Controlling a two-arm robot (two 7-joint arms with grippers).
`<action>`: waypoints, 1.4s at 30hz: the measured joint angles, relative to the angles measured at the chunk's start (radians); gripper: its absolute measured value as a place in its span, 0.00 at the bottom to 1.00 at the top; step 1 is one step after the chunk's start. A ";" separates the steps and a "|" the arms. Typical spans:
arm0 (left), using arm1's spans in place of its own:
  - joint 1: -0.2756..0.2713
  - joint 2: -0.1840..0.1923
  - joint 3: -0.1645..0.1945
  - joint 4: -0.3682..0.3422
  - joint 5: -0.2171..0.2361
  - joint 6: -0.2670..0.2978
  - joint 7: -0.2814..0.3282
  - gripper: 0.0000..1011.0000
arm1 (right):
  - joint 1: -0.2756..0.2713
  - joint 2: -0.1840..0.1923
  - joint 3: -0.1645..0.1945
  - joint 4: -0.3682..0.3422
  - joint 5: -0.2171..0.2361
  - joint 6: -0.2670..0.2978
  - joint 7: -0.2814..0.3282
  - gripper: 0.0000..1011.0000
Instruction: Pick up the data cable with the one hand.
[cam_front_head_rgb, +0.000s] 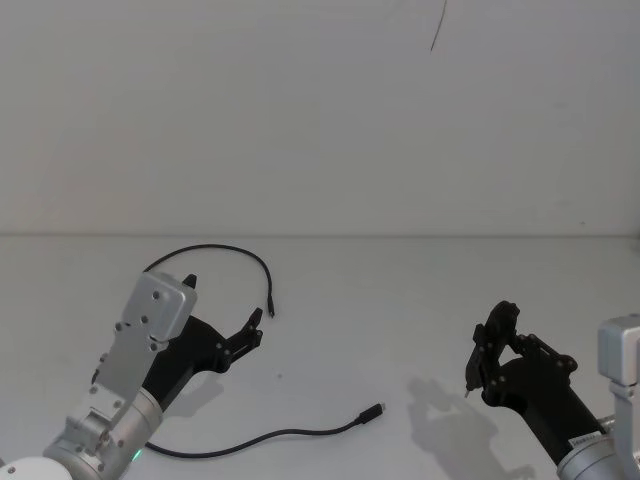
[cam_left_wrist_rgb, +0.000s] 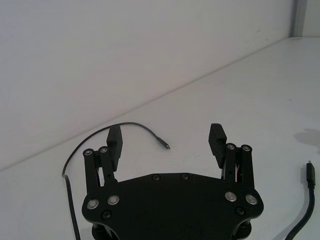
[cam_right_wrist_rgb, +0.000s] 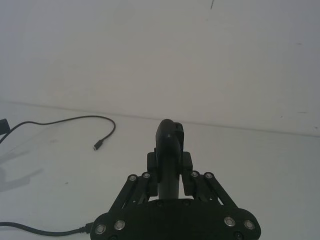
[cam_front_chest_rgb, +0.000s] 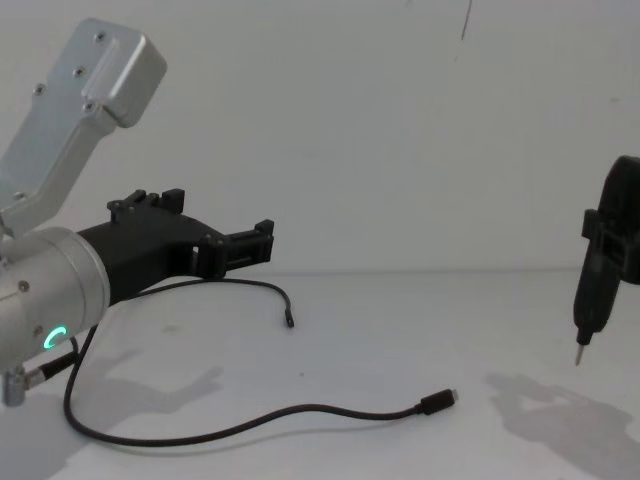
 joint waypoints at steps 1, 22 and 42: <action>0.000 0.000 0.000 0.000 0.000 0.000 0.000 0.99 | 0.000 0.000 0.000 0.000 0.000 0.000 0.000 0.26; 0.000 0.000 0.000 0.000 0.000 -0.001 0.000 0.99 | 0.000 0.000 0.000 0.000 0.000 0.000 0.000 0.26; 0.000 0.000 0.001 -0.001 0.000 -0.001 -0.003 0.99 | 0.000 0.000 0.000 0.000 0.000 0.000 0.000 0.26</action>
